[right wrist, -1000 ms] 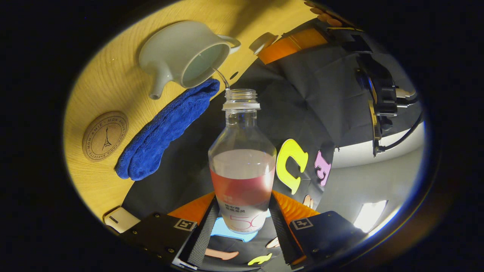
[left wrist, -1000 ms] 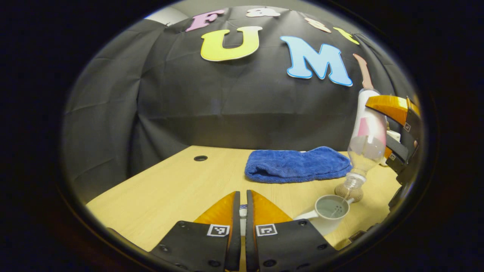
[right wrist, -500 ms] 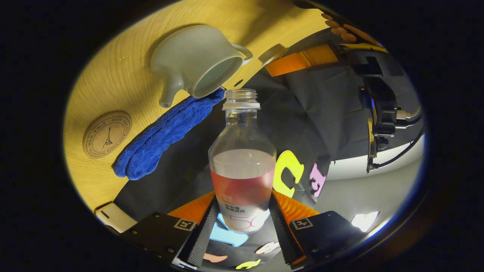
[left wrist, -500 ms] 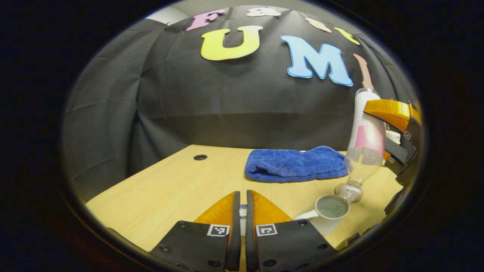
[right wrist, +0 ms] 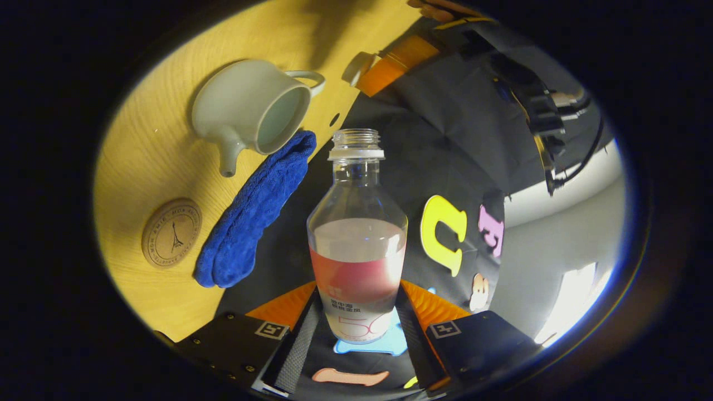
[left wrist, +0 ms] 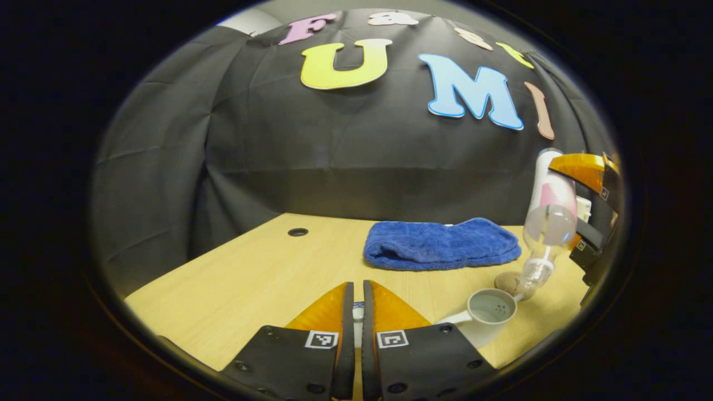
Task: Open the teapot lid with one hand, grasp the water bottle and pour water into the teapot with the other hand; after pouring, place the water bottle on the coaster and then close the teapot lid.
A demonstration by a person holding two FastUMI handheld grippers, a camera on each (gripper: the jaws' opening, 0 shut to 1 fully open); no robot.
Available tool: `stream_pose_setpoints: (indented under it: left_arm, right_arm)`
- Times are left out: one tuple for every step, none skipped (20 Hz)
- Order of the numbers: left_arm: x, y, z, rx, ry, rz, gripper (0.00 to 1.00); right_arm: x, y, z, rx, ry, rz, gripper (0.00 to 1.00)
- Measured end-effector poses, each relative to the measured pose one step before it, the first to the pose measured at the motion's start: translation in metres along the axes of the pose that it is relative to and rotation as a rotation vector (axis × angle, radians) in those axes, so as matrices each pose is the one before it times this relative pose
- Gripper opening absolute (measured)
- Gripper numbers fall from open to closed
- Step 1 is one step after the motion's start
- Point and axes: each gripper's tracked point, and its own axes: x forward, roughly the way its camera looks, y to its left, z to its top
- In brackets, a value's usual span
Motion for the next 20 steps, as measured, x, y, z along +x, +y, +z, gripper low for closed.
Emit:
stream_pose_setpoints:
  left_arm:
    - [0.00054, 0.00110, -0.00027, -0.00008, 0.00030, 0.00164, 0.12]
    - [-0.00084, 0.00035, 0.00027, -0.00029, -0.00005, 0.00147, 0.12]
    - [0.00050, -0.00016, 0.00062, -0.00094, 0.00022, 0.00059, 0.12]
    - [0.00052, -0.00003, -0.00067, -0.00052, 0.00005, 0.00060, 0.12]
    - [0.00010, 0.00004, -0.00053, -0.00014, 0.00048, 0.00056, 0.12]
    - [-0.00007, 0.00044, 0.00060, 0.00003, 0.00101, -0.00035, 0.12]
    - [0.00029, -0.00016, -0.00036, 0.00014, 0.00109, -0.00007, 0.12]
    - [-0.00082, 0.00032, -0.00082, -0.00027, 0.00059, 0.00069, 0.12]
    - [0.00113, -0.00034, 0.00030, 0.00017, 0.00073, 0.00021, 0.12]
    - [-0.00017, -0.00043, -0.00153, 0.00007, 0.00036, 0.00048, 0.12]
    - [0.00063, 0.00012, 0.00044, 0.00011, 0.00057, 0.00000, 0.12]
    - [-0.00084, -0.00025, -0.00074, -0.00009, 0.00096, -0.00067, 0.12]
    - [0.00025, 0.00012, 0.00050, -0.00002, 0.00108, -0.00070, 0.12]
    - [0.00082, -0.00098, -0.00062, -0.00077, 0.00055, -0.00108, 0.12]
    - [0.00022, -0.00016, 0.00091, -0.00126, 0.00069, -0.00147, 0.12]
    - [-0.00061, -0.00129, -0.00106, -0.00116, 0.00051, -0.00124, 0.12]
    - [0.00035, 0.00005, 0.00040, -0.00040, 0.00008, -0.00048, 0.12]
    - [0.00032, 0.00001, -0.00153, -0.00028, 0.00041, -0.00072, 0.12]
    - [-0.00010, 0.00054, 0.00095, -0.00144, 0.00012, -0.00078, 0.12]
    - [-0.00002, -0.00125, -0.00130, -0.00162, 0.00076, -0.00181, 0.12]
  right_arm:
    - [-0.00267, 0.00987, -0.00615, 0.08710, 0.02064, 0.03323, 0.77]
    - [-0.00210, 0.00949, -0.00688, 0.10524, 0.02483, 0.03237, 0.77]
    - [0.00027, 0.00175, -0.00401, 0.07932, 0.01538, 0.01873, 0.77]
    - [0.00213, -0.00042, -0.00407, 0.07417, 0.01452, 0.01298, 0.77]
    - [-0.00001, -0.00023, -0.00409, 0.06472, 0.01547, 0.01415, 0.77]
    - [0.00069, 0.00009, -0.00387, 0.06653, 0.01773, 0.01980, 0.77]
    - [0.00020, 0.00369, -0.00296, 0.06420, 0.01636, 0.02068, 0.77]
    - [0.00464, 0.00242, -0.00091, 0.05707, 0.02042, 0.01131, 0.77]
    - [0.00219, 0.00281, -0.00161, 0.05799, 0.02692, 0.01209, 0.77]
    - [0.00286, 0.00560, -0.00394, 0.06936, 0.02584, 0.01195, 0.77]
    - [0.00061, 0.00576, -0.00144, 0.07489, 0.02530, 0.01538, 0.77]
    - [0.00034, 0.00295, -0.00331, 0.08235, 0.02834, 0.00481, 0.77]
    - [-0.00252, 0.00191, -0.00378, 0.06321, 0.01947, 0.00073, 0.77]
    - [-0.00493, 0.00072, -0.00327, 0.07629, 0.01969, -0.00724, 0.77]
    - [-0.00202, 0.00164, -0.00096, 0.06539, 0.01810, -0.00482, 0.77]
    - [0.00170, 0.00196, -0.00065, 0.08231, 0.01718, 0.00024, 0.77]
    - [-0.00067, 0.00246, 0.00151, 0.09531, 0.01313, 0.00345, 0.77]
    - [0.00279, -0.00018, 0.00118, 0.09050, 0.00941, 0.00520, 0.77]
    - [0.00211, 0.00090, 0.00110, 0.07757, 0.00356, 0.00346, 0.77]
    - [0.00110, 0.00107, -0.00084, 0.05842, 0.00443, 0.00201, 0.77]
